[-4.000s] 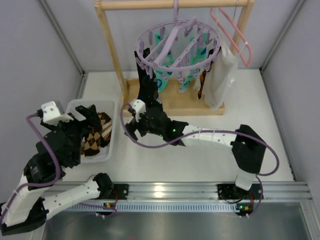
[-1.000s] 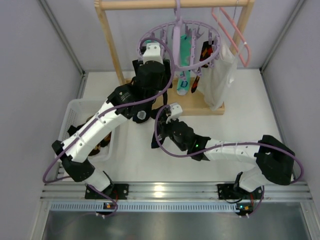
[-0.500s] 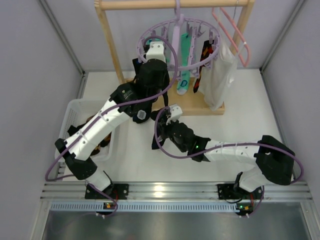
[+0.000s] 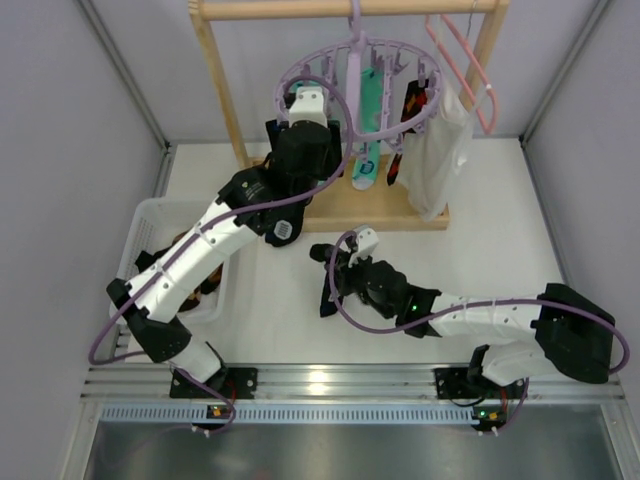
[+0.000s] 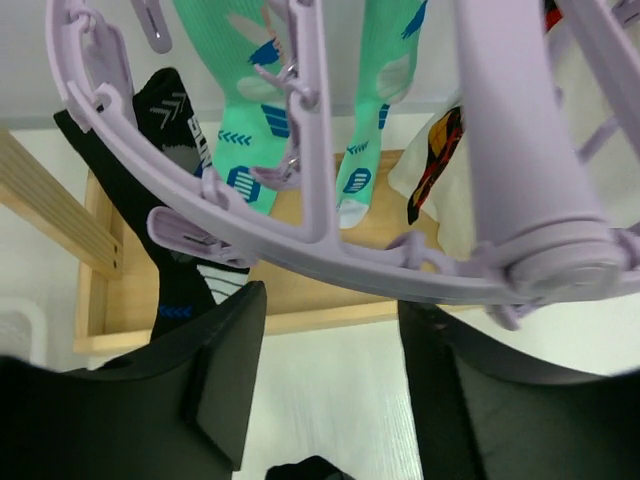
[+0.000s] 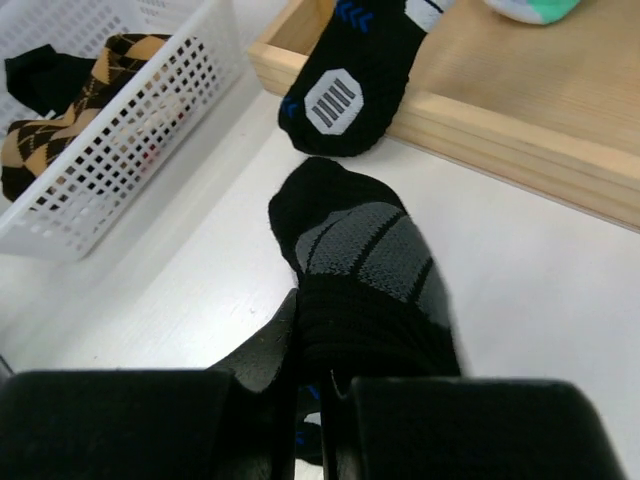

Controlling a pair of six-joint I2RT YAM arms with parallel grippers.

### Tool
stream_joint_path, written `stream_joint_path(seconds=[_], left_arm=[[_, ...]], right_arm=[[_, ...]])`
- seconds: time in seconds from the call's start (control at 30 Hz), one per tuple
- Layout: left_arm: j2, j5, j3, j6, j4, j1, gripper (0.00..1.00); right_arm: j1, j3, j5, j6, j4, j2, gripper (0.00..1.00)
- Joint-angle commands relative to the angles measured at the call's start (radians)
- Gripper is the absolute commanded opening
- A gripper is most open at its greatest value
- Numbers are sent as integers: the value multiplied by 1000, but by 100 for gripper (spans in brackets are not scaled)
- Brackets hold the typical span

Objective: Remove the socks clipped to the hanger

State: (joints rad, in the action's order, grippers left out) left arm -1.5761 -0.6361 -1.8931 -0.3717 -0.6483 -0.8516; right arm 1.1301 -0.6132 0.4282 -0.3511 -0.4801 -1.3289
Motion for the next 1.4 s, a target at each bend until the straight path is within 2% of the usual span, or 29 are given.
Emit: stream_joint_path(seconds=[0.0,0.03,0.07,0.13,0.33,0.37,0.5,0.57,0.63,0.77,0.8,0.97,1.0,1.07,1.1,1.13,1.17,1.2,1.27,1.3,1.37], left_arm=[[91,-22,48,-4,35,9,61],[111,-48,67,-10,35,9,67],[138,-63,110,-12,35,9,84],[218,-89,155,-6,35,9,98],[465,-299,340,-28,-31,9,99],[493,-389,362,-39,-59,9,99],[588,-514,376,-72,-191,25,99],[638,-516,371,-70,-229,43,99],[671,-517,371,-64,-253,48,98],[734,-577,385,-33,-269,48,99],[763,-591,390,-27,-269,48,99],[830,-697,388,36,-266,49,99],[841,-700,388,43,-266,48,99],[867,-700,393,63,-266,48,99],[878,-697,397,68,-264,48,98],[896,-689,407,74,-263,48,99],[906,-680,416,77,-264,48,99],[915,-665,437,77,-264,48,99],[935,-642,456,73,-263,48,99],[939,-608,468,70,-263,48,99],[944,-573,486,50,-260,46,98]], right_arm=[[19,-14,-72,-3,-31,42,0],[19,-19,-78,-2,-29,43,0],[19,-23,-97,-2,-26,46,0],[19,-43,-120,-5,-22,46,0],[17,-167,-270,37,-3,-4,0],[17,-193,-316,46,4,-35,0],[17,-377,-423,83,21,-147,0],[14,-462,-506,109,43,-243,0],[10,-624,-587,154,84,-318,0],[2,-965,-686,224,231,-594,0],[0,-1103,-701,230,277,-645,0],[-15,-1474,-781,215,356,-985,0],[-23,-1605,-787,209,397,-1031,0],[-27,-1741,-804,218,441,-1160,0],[-30,-1845,-804,225,458,-1196,6],[-32,-1875,-807,225,466,-1220,22],[-35,-1890,-810,219,469,-1242,58],[-42,-1890,-813,218,471,-1241,82],[-49,-1872,-809,241,515,-1206,86],[-53,-1807,-804,245,517,-1179,91],[-58,-1717,-764,273,509,-1074,92]])
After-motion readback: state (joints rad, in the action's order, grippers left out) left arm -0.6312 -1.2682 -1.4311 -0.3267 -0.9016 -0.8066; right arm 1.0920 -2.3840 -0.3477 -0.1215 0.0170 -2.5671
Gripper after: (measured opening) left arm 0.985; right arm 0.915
